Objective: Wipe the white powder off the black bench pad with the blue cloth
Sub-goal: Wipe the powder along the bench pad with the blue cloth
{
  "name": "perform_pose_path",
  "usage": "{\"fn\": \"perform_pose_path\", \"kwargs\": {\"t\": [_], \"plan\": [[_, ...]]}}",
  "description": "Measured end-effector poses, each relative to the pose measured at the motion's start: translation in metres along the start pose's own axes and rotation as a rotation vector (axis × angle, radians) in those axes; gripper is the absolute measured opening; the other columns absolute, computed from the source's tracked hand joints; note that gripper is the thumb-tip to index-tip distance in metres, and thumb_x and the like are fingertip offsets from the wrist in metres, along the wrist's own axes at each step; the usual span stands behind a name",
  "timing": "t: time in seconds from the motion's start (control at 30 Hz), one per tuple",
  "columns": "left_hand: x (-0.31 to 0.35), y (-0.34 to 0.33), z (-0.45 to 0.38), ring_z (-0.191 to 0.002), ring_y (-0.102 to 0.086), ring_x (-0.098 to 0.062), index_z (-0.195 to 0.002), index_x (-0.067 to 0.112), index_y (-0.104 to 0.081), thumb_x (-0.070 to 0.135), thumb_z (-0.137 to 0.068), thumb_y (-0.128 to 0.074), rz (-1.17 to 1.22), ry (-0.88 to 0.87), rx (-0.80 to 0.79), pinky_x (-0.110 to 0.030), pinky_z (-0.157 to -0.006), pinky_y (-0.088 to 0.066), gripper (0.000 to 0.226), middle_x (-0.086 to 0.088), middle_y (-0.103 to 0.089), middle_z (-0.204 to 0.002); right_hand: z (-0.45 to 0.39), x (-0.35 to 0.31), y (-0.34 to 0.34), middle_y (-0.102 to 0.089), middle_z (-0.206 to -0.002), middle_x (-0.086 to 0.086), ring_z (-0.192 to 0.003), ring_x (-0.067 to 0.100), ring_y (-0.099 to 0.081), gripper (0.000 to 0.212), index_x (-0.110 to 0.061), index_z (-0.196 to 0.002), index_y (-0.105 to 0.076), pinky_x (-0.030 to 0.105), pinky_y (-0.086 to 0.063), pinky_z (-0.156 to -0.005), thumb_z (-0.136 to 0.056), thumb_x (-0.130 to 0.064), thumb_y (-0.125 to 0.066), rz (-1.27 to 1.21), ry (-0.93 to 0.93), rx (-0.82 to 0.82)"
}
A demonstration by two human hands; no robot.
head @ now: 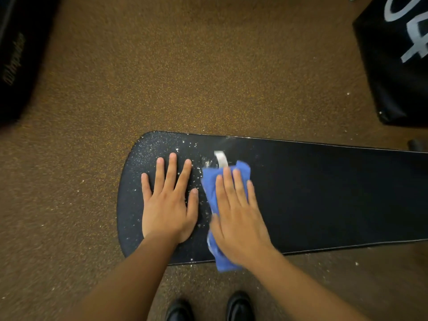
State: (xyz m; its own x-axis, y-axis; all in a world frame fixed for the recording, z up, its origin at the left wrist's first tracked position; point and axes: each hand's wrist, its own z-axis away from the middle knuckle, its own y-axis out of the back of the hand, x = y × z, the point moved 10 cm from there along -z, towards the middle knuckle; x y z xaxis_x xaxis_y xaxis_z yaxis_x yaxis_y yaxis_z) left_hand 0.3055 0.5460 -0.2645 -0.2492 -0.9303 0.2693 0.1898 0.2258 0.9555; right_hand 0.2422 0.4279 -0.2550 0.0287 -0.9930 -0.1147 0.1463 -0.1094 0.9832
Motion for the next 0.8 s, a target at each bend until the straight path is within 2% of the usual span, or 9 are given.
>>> {"fn": "perform_pose_path", "kwargs": {"t": [0.07, 0.13, 0.27, 0.33, 0.37, 0.5, 0.6, 0.7, 0.8], "plan": [[0.001, 0.000, 0.000, -0.152, 0.008, -0.020, -0.156, 0.029, -0.017, 0.048, -0.098, -0.020, 0.003, -0.002, -0.001, -0.053, -0.120, 0.003, 0.061, 0.001, -0.002, -0.165, 0.036, 0.012, -0.002, -0.013, -0.160, 0.020, -0.149, 0.034, -0.008, 0.072, 0.001, -0.150, -0.024, 0.052, -0.015, -0.116, -0.089, -0.035, -0.037, 0.028, 0.086, 0.003], [0.001, 0.001, 0.000, -0.151, 0.010, -0.020, -0.157, 0.030, -0.014, 0.048, -0.099, -0.019, -0.004, -0.002, -0.003, -0.053, -0.120, 0.004, 0.061, 0.002, 0.000, -0.164, 0.040, 0.044, -0.002, -0.016, -0.160, 0.018, -0.149, 0.032, -0.012, 0.071, 0.000, -0.149, -0.027, 0.052, -0.018, -0.113, -0.088, -0.034, -0.036, 0.056, 0.068, -0.006], [0.000, 0.001, 0.001, -0.151, 0.013, -0.019, -0.157, 0.031, -0.011, 0.049, -0.099, -0.017, -0.009, 0.002, -0.001, -0.052, -0.120, 0.006, 0.061, 0.003, 0.003, -0.164, -0.030, 0.091, 0.010, -0.007, -0.161, 0.020, -0.149, 0.035, -0.002, 0.075, 0.003, -0.152, -0.013, 0.055, -0.012, -0.119, -0.088, -0.037, -0.018, -0.015, -0.248, 0.026], [0.000, 0.000, 0.000, -0.151, 0.011, -0.020, -0.156, 0.030, -0.013, 0.047, -0.099, -0.018, -0.007, 0.000, 0.004, -0.053, -0.120, 0.004, 0.060, 0.003, 0.001, -0.165, -0.062, 0.083, 0.016, -0.004, -0.161, 0.021, -0.149, 0.037, 0.000, 0.076, 0.003, -0.152, -0.010, 0.056, -0.008, -0.119, -0.086, -0.037, -0.013, -0.069, -0.401, 0.066], [0.000, -0.001, 0.000, -0.152, 0.009, -0.020, -0.156, 0.030, -0.014, 0.046, -0.098, -0.019, -0.007, -0.001, 0.004, -0.054, -0.120, 0.002, 0.060, 0.002, -0.001, -0.165, -0.069, 0.068, 0.017, -0.004, -0.161, 0.022, -0.149, 0.037, 0.001, 0.076, 0.003, -0.152, -0.010, 0.056, -0.007, -0.119, -0.086, -0.036, -0.013, -0.070, -0.405, 0.080], [-0.001, -0.003, -0.001, -0.152, 0.004, -0.022, -0.156, 0.028, -0.016, 0.042, -0.098, -0.020, -0.010, -0.005, -0.004, -0.056, -0.120, -0.003, 0.060, 0.001, -0.006, -0.165, -0.013, -0.001, 0.003, -0.010, -0.160, 0.021, -0.149, 0.036, -0.004, 0.073, 0.002, -0.151, -0.018, 0.056, -0.012, -0.118, -0.089, -0.036, -0.027, 0.018, 0.004, 0.031], [-0.001, -0.002, 0.000, -0.152, 0.009, -0.020, -0.156, 0.030, -0.013, 0.043, -0.099, -0.018, -0.007, -0.001, -0.010, -0.055, -0.120, -0.001, 0.059, 0.002, -0.002, -0.165, 0.028, 0.029, 0.000, -0.017, -0.159, 0.019, -0.148, 0.034, -0.015, 0.071, 0.001, -0.149, -0.029, 0.054, -0.020, -0.112, -0.087, -0.035, -0.033, 0.069, 0.118, 0.010], [-0.001, -0.002, 0.000, -0.151, 0.013, -0.019, -0.156, 0.031, -0.010, 0.044, -0.100, -0.015, -0.010, 0.001, -0.010, -0.055, -0.120, 0.002, 0.059, 0.003, 0.002, -0.165, -0.015, 0.078, 0.008, -0.016, -0.159, 0.022, -0.147, 0.038, -0.014, 0.073, 0.005, -0.149, -0.025, 0.056, -0.020, -0.116, -0.088, -0.036, -0.027, 0.072, -0.078, 0.024], [0.000, -0.003, -0.001, -0.151, 0.010, -0.020, -0.156, 0.030, -0.013, 0.043, -0.099, -0.017, -0.013, -0.003, -0.006, -0.056, -0.120, -0.001, 0.059, 0.002, -0.002, -0.165, -0.073, 0.082, 0.018, -0.006, -0.160, 0.024, -0.148, 0.038, -0.003, 0.076, 0.004, -0.151, -0.013, 0.056, -0.009, -0.118, -0.086, -0.036, -0.016, -0.053, -0.390, 0.054]]}}
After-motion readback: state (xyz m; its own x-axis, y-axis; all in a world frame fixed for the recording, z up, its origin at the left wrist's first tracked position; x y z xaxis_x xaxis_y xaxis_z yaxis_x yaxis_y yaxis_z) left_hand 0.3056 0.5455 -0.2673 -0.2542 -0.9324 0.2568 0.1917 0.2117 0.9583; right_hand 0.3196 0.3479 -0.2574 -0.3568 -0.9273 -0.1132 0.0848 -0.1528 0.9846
